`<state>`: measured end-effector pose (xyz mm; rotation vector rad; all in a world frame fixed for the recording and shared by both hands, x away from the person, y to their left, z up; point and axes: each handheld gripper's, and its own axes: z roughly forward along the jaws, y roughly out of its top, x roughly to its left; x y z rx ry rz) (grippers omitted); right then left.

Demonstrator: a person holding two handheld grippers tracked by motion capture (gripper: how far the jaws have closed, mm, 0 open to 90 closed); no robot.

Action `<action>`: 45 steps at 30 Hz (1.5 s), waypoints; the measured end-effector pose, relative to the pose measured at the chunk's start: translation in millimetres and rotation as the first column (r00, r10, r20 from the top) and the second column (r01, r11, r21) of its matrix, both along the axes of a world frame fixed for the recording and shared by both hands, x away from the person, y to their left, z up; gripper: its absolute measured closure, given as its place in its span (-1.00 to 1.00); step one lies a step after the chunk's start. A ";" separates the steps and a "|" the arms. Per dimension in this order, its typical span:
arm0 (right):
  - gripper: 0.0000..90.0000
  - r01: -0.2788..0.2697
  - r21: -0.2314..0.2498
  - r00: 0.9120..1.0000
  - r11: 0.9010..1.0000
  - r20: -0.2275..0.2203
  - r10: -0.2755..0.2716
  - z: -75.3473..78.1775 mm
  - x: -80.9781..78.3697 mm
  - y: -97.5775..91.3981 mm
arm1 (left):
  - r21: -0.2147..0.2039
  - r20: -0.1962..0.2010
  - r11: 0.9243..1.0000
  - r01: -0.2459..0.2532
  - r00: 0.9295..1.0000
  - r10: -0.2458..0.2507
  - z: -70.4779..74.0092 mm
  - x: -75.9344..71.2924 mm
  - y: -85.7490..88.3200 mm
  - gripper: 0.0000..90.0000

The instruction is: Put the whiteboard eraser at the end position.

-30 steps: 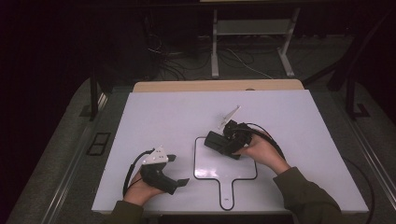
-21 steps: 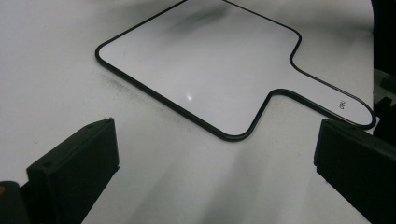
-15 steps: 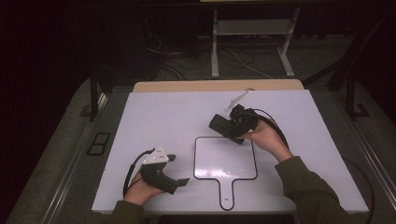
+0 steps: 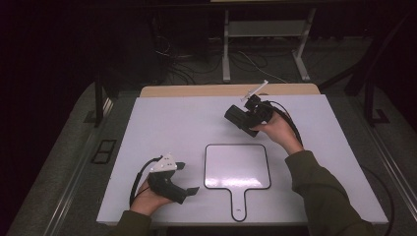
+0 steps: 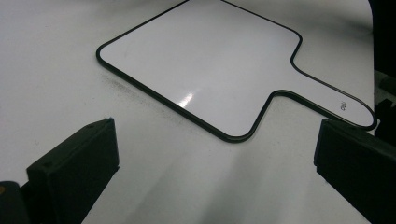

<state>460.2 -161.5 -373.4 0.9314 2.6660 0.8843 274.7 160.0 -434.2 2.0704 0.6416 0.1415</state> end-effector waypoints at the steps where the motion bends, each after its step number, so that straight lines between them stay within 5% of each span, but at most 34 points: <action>1: -0.14 0.008 0.003 1.000 1.000 -0.004 -0.008 -0.8 2.2 0.9 | 0.003 -0.002 1.000 -0.001 1.000 0.001 -0.2 -0.1 -0.1 -1.00; 18: -0.14 0.071 -0.039 0.996 0.997 -0.052 -0.073 -44.5 51.7 12.7 | 0.001 -0.003 1.000 -0.004 1.000 0.004 -0.1 -1.3 1.3 -1.00; 45: -0.16 0.055 -0.069 0.998 0.996 -0.028 -0.057 -59.4 58.0 21.3 | 0.005 -0.009 1.000 0.006 1.000 -0.006 -1.1 -0.9 -0.5 -1.00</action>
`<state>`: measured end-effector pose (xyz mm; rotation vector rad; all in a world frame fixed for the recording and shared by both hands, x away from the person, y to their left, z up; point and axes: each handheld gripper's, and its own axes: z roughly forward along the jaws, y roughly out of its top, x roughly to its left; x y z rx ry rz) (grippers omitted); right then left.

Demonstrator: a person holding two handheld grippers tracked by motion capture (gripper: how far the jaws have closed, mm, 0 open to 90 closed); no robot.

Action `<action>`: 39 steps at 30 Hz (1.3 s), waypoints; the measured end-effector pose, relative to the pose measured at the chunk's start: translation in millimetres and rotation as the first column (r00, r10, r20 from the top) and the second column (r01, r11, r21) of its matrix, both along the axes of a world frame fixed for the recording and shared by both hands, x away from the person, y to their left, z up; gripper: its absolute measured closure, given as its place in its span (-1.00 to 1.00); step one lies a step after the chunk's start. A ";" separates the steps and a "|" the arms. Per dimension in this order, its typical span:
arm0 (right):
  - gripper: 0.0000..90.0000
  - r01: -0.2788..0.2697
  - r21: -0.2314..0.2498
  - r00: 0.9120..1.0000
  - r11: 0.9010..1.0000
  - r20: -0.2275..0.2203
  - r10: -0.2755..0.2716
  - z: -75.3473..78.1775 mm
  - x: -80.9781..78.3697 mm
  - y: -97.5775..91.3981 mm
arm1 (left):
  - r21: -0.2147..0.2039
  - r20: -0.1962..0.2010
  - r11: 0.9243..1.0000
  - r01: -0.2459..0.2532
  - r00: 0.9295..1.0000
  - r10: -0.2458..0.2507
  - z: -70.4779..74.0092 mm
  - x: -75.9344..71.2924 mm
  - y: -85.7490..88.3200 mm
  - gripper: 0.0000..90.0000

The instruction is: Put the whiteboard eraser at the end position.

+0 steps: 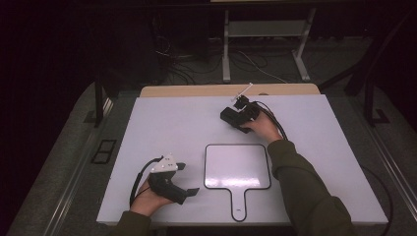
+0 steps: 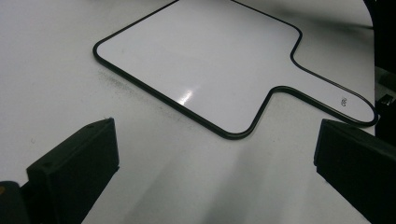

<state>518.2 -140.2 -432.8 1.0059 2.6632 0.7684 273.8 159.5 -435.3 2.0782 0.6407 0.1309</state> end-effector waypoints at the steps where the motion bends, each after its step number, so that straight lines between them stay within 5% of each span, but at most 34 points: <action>1: -0.16 0.004 0.016 1.000 1.000 -0.007 -0.004 1.1 -0.6 -0.2 | -0.001 -0.001 1.000 -0.001 1.000 0.001 -0.2 0.0 0.0 -1.00; 11: -0.30 0.015 0.084 1.000 0.996 0.005 -0.015 13.2 -5.1 -5.9 | 0.004 -0.001 1.000 -0.002 1.000 0.002 -0.5 -0.2 -0.3 -1.00; 22: -0.44 0.032 0.142 0.995 0.989 0.086 -0.044 31.5 -15.7 -20.5 | 0.003 -0.011 1.000 -0.005 1.000 0.005 -1.6 1.2 -0.5 -1.00; 39: -0.57 0.009 0.209 0.993 0.978 0.113 -0.033 33.3 -49.1 -32.3 | -0.007 -0.023 1.000 -0.020 1.000 0.020 -2.0 2.8 0.4 -1.00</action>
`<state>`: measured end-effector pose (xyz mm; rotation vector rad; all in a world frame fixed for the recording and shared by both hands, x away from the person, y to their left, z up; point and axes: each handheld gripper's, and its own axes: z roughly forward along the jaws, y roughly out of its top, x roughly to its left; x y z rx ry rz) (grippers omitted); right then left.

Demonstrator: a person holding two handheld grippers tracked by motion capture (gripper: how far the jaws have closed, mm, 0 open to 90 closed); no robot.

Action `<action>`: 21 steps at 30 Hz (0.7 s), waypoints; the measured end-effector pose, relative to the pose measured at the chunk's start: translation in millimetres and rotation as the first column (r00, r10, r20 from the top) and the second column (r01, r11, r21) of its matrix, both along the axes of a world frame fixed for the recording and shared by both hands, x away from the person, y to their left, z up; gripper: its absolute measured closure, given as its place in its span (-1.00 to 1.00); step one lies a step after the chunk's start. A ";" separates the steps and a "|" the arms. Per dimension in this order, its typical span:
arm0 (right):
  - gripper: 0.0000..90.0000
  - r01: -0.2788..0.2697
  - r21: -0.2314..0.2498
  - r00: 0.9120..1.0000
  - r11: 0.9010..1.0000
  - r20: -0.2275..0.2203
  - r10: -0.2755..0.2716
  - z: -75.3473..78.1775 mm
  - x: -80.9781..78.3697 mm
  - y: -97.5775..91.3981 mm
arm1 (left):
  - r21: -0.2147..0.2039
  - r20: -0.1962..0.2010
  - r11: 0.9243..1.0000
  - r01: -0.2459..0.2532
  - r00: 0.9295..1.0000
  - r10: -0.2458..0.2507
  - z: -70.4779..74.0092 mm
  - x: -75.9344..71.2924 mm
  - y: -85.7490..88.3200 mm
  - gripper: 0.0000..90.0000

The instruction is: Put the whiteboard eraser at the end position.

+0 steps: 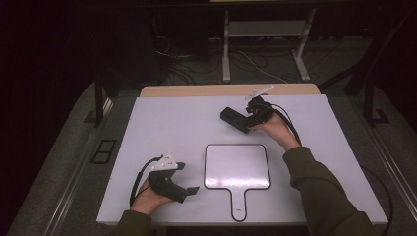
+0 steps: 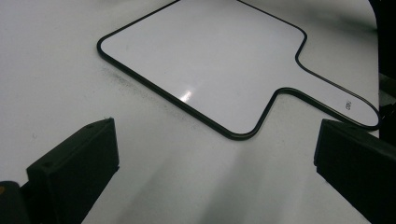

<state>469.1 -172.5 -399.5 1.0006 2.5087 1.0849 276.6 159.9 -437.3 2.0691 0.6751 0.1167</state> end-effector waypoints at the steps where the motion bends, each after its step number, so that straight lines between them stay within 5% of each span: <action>1: -0.57 0.001 0.006 1.000 1.000 -0.004 -0.001 0.4 -1.9 0.3 | 0.003 0.001 1.000 0.003 1.000 -0.003 -0.1 0.0 0.2 -1.00; 21: -0.62 -0.014 0.115 0.998 0.993 0.061 0.007 1.7 -50.5 -26.6 | 0.000 0.006 1.000 0.011 1.000 -0.011 0.5 -0.4 0.9 -1.00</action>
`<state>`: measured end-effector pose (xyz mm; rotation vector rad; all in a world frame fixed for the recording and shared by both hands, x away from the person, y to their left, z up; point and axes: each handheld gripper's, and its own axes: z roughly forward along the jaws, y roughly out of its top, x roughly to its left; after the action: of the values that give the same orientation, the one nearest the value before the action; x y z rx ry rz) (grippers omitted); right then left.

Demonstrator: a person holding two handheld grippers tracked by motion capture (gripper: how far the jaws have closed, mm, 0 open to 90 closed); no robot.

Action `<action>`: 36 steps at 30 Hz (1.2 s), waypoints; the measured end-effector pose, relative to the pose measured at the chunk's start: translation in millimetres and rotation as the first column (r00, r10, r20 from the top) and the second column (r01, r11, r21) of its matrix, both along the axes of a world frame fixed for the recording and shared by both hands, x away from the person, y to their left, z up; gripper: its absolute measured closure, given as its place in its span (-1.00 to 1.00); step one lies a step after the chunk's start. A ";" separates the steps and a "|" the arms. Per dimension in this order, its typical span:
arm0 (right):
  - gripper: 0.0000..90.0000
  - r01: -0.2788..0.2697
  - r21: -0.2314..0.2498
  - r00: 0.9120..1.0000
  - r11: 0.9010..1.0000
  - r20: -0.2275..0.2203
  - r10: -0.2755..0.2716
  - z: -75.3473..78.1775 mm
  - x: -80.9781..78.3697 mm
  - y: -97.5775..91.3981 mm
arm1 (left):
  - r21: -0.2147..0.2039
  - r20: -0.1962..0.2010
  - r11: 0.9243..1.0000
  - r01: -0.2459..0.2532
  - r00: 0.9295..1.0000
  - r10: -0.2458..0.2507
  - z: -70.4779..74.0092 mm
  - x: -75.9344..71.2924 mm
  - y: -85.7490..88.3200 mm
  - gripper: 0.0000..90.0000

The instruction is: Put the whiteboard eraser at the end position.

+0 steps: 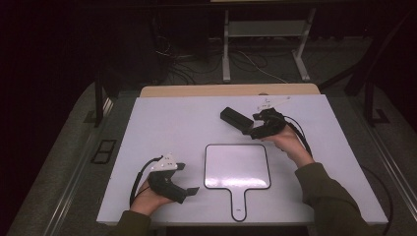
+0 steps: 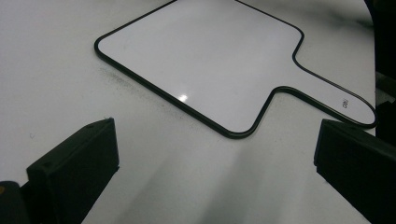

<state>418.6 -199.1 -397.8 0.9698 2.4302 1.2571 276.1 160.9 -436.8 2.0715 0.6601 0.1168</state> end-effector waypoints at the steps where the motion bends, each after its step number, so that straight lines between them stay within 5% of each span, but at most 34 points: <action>1: -0.62 -0.003 0.003 1.000 1.000 0.003 0.003 -0.2 -2.6 -1.3 | 0.000 0.001 1.000 -0.001 1.000 0.001 0.0 -0.1 0.0 -1.00; 18: -0.64 -0.032 0.064 0.999 0.997 0.009 0.031 2.2 -43.8 -19.9 | 0.005 -0.002 1.000 -0.004 1.000 0.004 0.3 -1.8 0.0 -1.00; 23: -0.65 -0.036 0.050 0.999 0.998 0.027 0.034 -0.6 -57.6 -23.3 | 0.010 -0.006 1.000 -0.009 1.000 0.009 0.2 -2.5 -0.4 -1.00; 36: -0.71 0.017 0.049 0.999 0.999 0.049 -0.019 -10.5 -88.3 -38.0 | 0.019 -0.003 1.000 -0.015 1.000 0.015 0.9 -4.2 0.0 -1.00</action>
<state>330.3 -237.1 -408.3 0.9600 2.3590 1.3237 272.0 160.9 -435.9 2.0852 0.6797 0.1285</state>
